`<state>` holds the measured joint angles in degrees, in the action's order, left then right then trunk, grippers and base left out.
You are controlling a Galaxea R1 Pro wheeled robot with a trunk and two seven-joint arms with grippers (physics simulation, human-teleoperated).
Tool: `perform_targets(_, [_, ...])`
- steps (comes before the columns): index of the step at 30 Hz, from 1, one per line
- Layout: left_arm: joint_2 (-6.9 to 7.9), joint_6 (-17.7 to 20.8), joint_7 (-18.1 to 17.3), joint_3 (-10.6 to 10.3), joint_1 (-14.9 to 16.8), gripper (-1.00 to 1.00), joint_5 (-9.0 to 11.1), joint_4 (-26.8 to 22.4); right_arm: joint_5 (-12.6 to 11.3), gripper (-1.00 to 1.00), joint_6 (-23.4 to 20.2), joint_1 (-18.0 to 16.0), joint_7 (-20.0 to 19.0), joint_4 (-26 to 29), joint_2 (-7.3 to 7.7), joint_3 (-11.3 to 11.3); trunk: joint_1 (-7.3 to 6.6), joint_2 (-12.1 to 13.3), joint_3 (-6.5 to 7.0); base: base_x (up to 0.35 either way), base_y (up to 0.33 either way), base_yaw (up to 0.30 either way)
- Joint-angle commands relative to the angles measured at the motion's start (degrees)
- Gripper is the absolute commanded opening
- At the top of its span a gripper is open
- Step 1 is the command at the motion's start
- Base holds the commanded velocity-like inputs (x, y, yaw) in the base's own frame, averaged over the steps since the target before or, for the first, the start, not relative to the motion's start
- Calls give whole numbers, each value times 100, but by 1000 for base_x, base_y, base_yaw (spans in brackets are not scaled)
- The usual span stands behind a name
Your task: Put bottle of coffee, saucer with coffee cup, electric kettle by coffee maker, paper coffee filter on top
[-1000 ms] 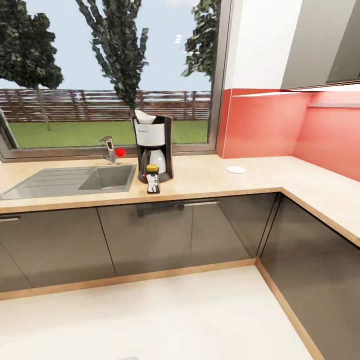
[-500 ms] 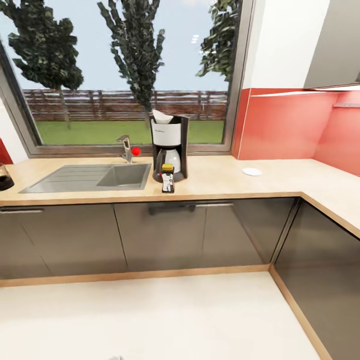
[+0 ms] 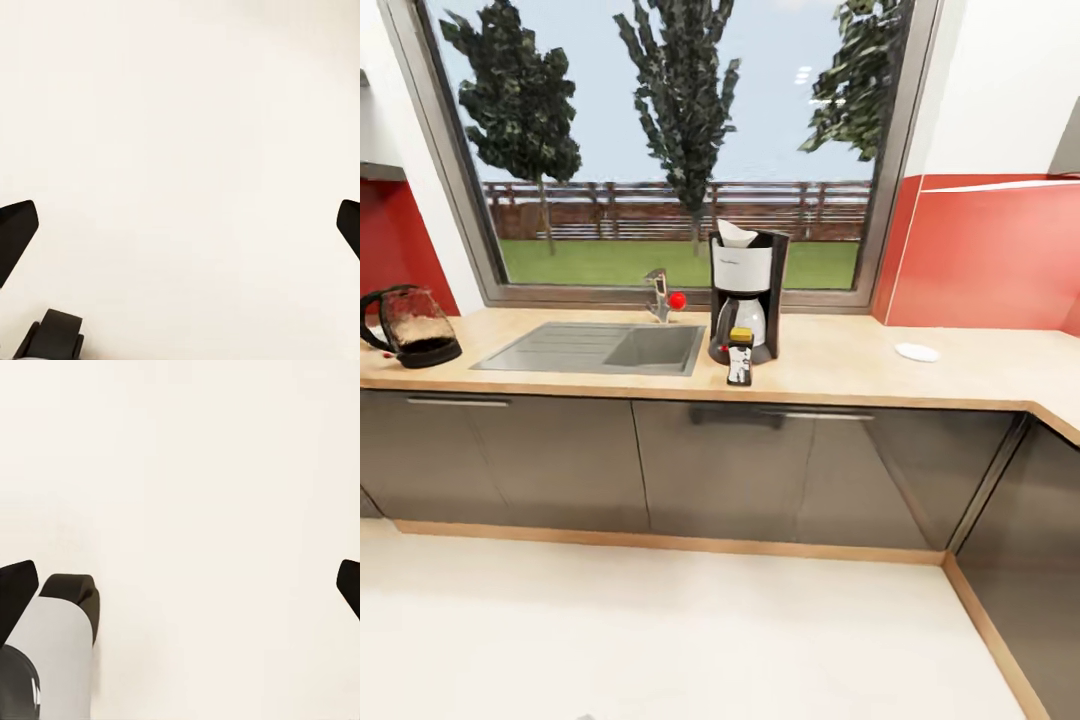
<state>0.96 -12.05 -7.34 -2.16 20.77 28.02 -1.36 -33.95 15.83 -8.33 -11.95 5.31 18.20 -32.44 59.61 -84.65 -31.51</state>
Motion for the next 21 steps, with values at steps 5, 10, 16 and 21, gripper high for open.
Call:
perform_targets(5, [0,-17,-31,-22,6,100,54,9,-59,100,16,0,-34,-2,6,-35,0,-3,-6,0,-6,100])
perform_targets(10, [0,-17,-24,-19,6,100,54,6,-59,100,16,4,-36,-2,6,-35,0,-3,-6,0,-178,13])
perform_targets(16, [-6,-17,-22,-13,6,100,54,5,-59,100,21,6,-36,-1,1,-36,0,-3,-6,0,-175,59])
perform_targets(21, [-4,-20,-22,-13,6,100,54,4,-59,100,25,11,-36,1,-1,-42,0,-3,-6,0,-26,231])
